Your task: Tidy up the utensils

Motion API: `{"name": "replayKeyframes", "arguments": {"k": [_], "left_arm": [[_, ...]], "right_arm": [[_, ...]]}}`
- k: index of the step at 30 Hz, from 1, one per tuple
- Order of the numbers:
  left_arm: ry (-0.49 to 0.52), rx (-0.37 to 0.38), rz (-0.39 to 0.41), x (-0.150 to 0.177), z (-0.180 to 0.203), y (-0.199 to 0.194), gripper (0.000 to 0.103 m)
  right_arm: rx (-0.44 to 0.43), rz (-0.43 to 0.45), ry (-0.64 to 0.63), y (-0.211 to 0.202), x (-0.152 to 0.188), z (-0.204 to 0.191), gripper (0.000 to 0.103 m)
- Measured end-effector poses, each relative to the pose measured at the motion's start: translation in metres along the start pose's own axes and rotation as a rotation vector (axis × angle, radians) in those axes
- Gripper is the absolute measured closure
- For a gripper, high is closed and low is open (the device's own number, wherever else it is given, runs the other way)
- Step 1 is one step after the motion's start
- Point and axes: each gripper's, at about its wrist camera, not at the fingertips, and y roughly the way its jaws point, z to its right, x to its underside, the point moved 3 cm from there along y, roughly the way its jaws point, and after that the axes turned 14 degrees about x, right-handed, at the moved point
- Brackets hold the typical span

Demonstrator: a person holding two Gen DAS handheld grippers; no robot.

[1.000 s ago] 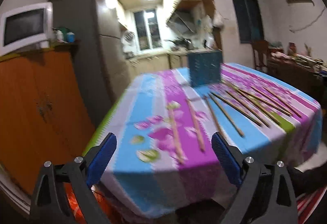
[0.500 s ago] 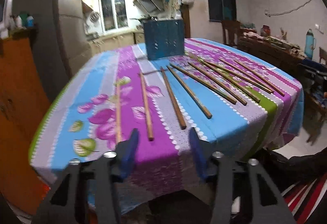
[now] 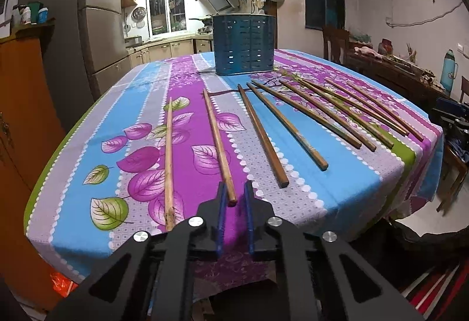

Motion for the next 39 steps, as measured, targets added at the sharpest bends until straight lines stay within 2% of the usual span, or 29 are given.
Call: {"name": "replayKeyframes", "arguments": {"k": [2,4,7,14,31,39], "left_arm": [[0.0,0.0,0.008,0.001,0.001,0.0,0.093],[0.008,-0.008,0.015,0.002,0.003,-0.001,0.094],[0.006,-0.009,0.019,0.002,0.003,-0.001,0.094],[-0.002,-0.003,0.011,0.0,0.001,0.0,0.094],[-0.007,-0.004,0.001,0.0,-0.001,0.001,0.094],[-0.001,-0.004,0.005,0.001,-0.001,0.002,0.094]], "right_arm": [[-0.006,-0.003,-0.03,0.004,0.002,-0.006,0.077],[-0.007,-0.016,-0.057,0.009,0.006,-0.01,0.091],[-0.013,-0.029,-0.073,0.018,0.009,-0.011,0.097],[-0.072,-0.038,-0.109,0.029,0.009,-0.022,0.097],[-0.128,-0.092,-0.134,0.055,0.008,-0.025,0.097],[-0.135,-0.109,-0.058,0.056,0.011,-0.021,0.098]]}}
